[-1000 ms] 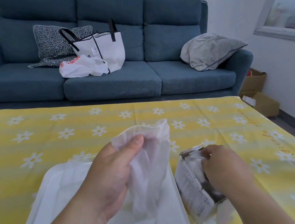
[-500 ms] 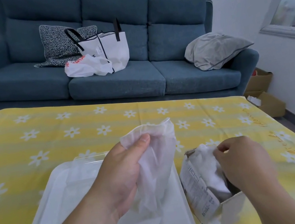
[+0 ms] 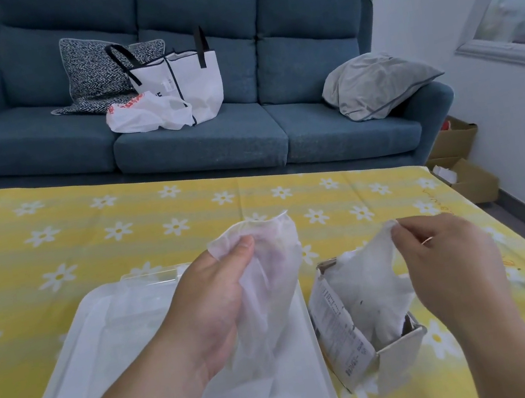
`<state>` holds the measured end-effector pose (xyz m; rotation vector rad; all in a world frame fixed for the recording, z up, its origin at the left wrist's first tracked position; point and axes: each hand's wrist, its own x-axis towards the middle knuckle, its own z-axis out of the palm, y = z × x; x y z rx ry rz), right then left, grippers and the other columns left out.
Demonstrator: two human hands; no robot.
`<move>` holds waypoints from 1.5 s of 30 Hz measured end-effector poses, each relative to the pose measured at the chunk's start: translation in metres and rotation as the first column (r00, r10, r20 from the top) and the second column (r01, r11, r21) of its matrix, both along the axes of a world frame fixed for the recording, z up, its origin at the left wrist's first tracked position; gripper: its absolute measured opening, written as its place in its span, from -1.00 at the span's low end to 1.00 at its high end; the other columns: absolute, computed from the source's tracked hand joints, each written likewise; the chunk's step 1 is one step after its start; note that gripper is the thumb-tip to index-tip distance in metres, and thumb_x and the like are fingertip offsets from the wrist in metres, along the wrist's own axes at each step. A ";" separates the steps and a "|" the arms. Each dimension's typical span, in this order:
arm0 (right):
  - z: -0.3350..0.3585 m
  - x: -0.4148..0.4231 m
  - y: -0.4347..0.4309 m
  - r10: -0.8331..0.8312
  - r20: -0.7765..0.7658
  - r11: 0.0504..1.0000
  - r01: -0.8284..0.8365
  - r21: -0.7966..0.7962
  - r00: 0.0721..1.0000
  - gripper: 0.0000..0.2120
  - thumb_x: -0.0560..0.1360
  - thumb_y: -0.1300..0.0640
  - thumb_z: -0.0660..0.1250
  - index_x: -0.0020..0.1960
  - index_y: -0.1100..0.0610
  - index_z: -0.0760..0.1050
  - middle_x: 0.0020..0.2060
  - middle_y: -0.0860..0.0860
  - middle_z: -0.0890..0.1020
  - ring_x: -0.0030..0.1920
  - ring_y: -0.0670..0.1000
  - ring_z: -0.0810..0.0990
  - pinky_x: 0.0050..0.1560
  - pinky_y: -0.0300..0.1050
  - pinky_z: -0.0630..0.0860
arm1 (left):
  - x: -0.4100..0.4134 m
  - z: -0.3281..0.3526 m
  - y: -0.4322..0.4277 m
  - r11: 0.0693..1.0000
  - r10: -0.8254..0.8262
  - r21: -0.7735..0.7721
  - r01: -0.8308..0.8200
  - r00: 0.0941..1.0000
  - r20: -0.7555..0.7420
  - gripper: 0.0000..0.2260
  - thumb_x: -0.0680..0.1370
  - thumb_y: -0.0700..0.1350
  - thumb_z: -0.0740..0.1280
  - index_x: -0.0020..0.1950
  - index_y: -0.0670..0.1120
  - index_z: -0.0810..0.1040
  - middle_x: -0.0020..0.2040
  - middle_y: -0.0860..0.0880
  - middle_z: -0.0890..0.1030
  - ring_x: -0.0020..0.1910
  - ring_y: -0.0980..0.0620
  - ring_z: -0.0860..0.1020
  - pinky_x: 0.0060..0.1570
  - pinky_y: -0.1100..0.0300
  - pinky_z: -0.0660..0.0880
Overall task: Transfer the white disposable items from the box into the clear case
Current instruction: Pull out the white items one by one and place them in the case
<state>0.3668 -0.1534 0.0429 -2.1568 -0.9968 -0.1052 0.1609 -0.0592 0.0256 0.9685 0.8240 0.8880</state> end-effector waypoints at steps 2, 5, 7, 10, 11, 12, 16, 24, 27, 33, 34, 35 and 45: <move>0.003 -0.003 -0.001 0.025 -0.038 0.989 -0.019 0.145 0.999 -0.81 0.59 0.07 0.31 -0.07 -0.06 0.70 -0.18 -0.07 0.64 -0.14 -0.01 0.58 -0.15 -0.08 0.46 | 0.001 -0.002 0.001 1.000 0.003 0.004 -0.003 1.000 -0.006 -0.77 0.65 -0.15 0.25 0.08 -0.06 0.71 0.01 -0.07 0.74 0.08 -0.08 0.68 0.20 -0.02 0.53; 0.009 -0.007 -0.003 0.083 -0.128 0.927 -0.030 0.374 0.988 -0.82 0.58 0.12 0.34 0.03 -0.11 0.68 -0.17 -0.35 0.63 -0.08 -0.34 0.60 -0.12 -0.38 0.46 | 0.001 -0.004 0.003 1.000 0.002 -0.003 -0.002 1.000 -0.003 -0.78 0.66 -0.14 0.25 0.15 -0.06 0.69 0.06 -0.11 0.73 0.15 -0.14 0.66 0.32 -0.14 0.47; 0.010 -0.006 -0.003 0.105 -0.213 0.909 -0.006 0.417 0.971 -0.80 0.57 0.13 0.34 -0.07 -0.13 0.67 -0.24 -0.34 0.67 -0.15 -0.39 0.58 -0.13 -0.34 0.46 | 0.000 -0.004 0.004 1.000 -0.005 -0.003 0.005 1.000 -0.010 -0.77 0.66 -0.13 0.24 0.17 -0.06 0.68 0.06 -0.11 0.73 0.14 -0.14 0.66 0.32 -0.16 0.47; 0.009 -0.003 -0.002 0.133 -0.431 0.930 0.038 0.365 0.892 -0.71 0.58 0.17 0.29 -0.24 -0.01 0.67 -0.30 -0.15 0.69 -0.25 -0.11 0.57 -0.13 -0.07 0.50 | 0.000 -0.005 0.005 1.000 -0.018 -0.004 0.018 0.999 -0.029 -0.76 0.67 -0.13 0.22 0.17 -0.04 0.68 0.06 -0.09 0.73 0.13 -0.12 0.67 0.30 -0.13 0.49; 0.007 -0.003 -0.002 0.154 -0.508 0.933 0.045 0.358 0.847 -0.70 0.59 0.20 0.25 -0.25 0.06 0.65 -0.35 -0.05 0.65 -0.25 -0.02 0.55 -0.15 -0.02 0.48 | -0.001 -0.006 0.005 1.000 -0.021 -0.006 0.020 0.999 -0.032 -0.76 0.67 -0.14 0.22 0.17 -0.04 0.68 0.06 -0.08 0.73 0.14 -0.12 0.67 0.31 -0.12 0.48; 0.005 -0.002 -0.002 0.176 -0.582 0.928 0.063 0.367 0.794 -0.70 0.58 0.23 0.23 -0.26 0.13 0.62 -0.38 0.03 0.60 -0.26 0.05 0.52 -0.18 -0.01 0.45 | -0.001 -0.007 0.005 1.000 -0.027 -0.007 0.027 0.999 -0.036 -0.76 0.67 -0.14 0.22 0.17 -0.04 0.68 0.07 -0.07 0.73 0.14 -0.10 0.67 0.32 -0.12 0.48; 0.001 0.000 0.000 0.208 -0.704 0.915 0.118 0.385 0.679 -0.76 0.46 0.27 0.20 -0.35 0.28 0.50 -0.41 0.15 0.53 -0.23 0.13 0.41 -0.19 0.08 0.31 | 0.000 -0.009 0.004 0.999 -0.049 -0.003 0.049 0.997 -0.052 -0.73 0.68 -0.14 0.20 0.12 -0.01 0.71 0.07 -0.04 0.73 0.14 -0.07 0.67 0.34 -0.15 0.45; -0.006 0.006 0.003 0.058 -0.715 0.985 0.078 0.155 0.696 -0.58 0.33 0.09 0.55 -0.35 0.32 0.37 -0.45 0.18 0.41 -0.37 0.09 0.36 -0.27 0.02 0.36 | 0.002 -0.010 0.003 0.997 -0.078 -0.017 0.077 0.995 -0.063 -0.74 0.68 -0.13 0.19 0.18 -0.04 0.68 0.09 -0.06 0.73 0.14 -0.08 0.67 0.33 -0.14 0.47; -0.011 0.007 0.003 -0.011 -0.625 0.988 0.104 0.113 0.780 -0.66 0.34 0.39 0.44 -0.32 0.18 0.28 -0.42 0.11 0.32 -0.39 0.08 0.28 -0.27 -0.02 0.25 | 0.003 -0.011 0.004 0.996 -0.078 -0.038 0.076 0.995 -0.055 -0.73 0.69 -0.14 0.18 0.20 -0.04 0.67 0.09 -0.08 0.73 0.15 -0.09 0.67 0.30 -0.09 0.50; -0.002 0.010 0.003 0.088 -0.674 0.944 0.154 0.292 0.734 -0.66 0.40 0.27 0.54 0.11 0.00 0.61 -0.09 0.02 0.66 -0.09 0.08 0.68 0.06 0.04 0.58 | 0.002 -0.011 0.001 0.991 -0.125 -0.062 0.122 0.991 -0.052 -0.72 0.69 -0.13 0.16 0.22 -0.04 0.66 0.09 -0.11 0.72 0.11 -0.09 0.68 0.27 -0.07 0.52; 0.000 0.010 0.004 0.147 -0.674 0.927 0.138 0.349 0.724 -0.70 0.41 0.27 0.52 0.09 0.02 0.64 -0.05 0.03 0.68 -0.05 0.05 0.68 0.09 0.00 0.57 | 0.002 -0.010 0.001 0.990 -0.130 -0.065 0.127 0.990 -0.048 -0.71 0.70 -0.12 0.16 0.22 -0.05 0.66 0.08 -0.12 0.73 0.10 -0.10 0.69 0.24 -0.05 0.54; 0.005 0.008 0.004 0.209 -0.673 0.903 0.124 0.411 0.710 -0.75 0.42 0.27 0.50 0.06 0.04 0.67 -0.02 0.04 0.70 -0.04 0.03 0.69 0.09 -0.04 0.58 | 0.001 -0.009 0.001 0.990 -0.130 -0.068 0.127 0.991 -0.043 -0.71 0.70 -0.12 0.15 0.22 -0.05 0.66 0.07 -0.13 0.73 0.09 -0.11 0.69 0.20 -0.02 0.56; 0.053 -0.033 0.007 0.717 -0.482 0.609 -0.116 0.785 0.505 -0.61 0.49 0.31 0.27 0.15 -0.06 0.67 -0.24 0.02 0.64 -0.10 0.06 0.61 0.22 0.10 0.48 | -0.016 -0.001 0.011 0.995 -0.085 -0.058 0.086 0.996 0.026 -0.71 0.69 -0.12 0.17 0.19 -0.04 0.69 0.08 -0.08 0.73 0.10 -0.07 0.69 0.12 0.05 0.57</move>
